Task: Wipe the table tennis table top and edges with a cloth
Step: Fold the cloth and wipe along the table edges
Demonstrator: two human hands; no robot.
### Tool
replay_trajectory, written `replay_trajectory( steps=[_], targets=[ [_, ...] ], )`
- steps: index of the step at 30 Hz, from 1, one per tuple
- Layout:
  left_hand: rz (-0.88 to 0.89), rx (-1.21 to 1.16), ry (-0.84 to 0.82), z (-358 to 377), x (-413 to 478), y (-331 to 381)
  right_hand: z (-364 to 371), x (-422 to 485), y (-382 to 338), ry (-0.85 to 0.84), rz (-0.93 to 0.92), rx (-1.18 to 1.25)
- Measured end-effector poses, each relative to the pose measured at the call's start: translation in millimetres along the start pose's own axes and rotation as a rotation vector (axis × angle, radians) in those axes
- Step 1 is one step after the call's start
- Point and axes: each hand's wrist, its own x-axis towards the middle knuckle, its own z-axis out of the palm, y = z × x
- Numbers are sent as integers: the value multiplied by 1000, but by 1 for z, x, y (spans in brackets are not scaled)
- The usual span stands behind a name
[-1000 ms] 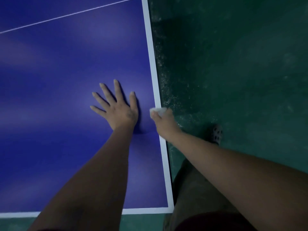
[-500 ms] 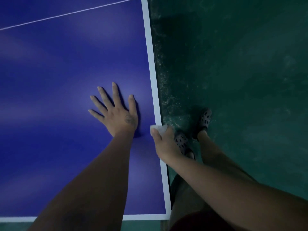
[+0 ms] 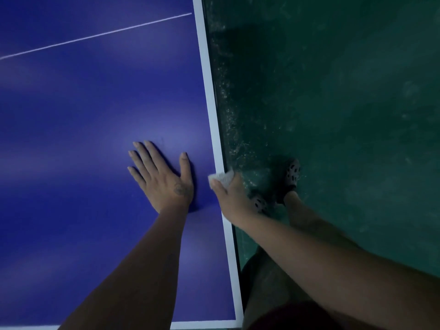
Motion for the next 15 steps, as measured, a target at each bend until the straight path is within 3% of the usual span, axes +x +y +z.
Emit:
replay_trajectory(
  steps=[4, 11, 15],
  targets=[
    [43, -10, -10, -1, 1, 0, 0, -9, -12, 13, 36, 61],
    [104, 19, 1, 2, 3, -1, -10, 82, -70, 38, 36, 124],
    [98, 39, 16, 0, 2, -1, -12, 56, -73, 72, -40, 79]
  ],
)
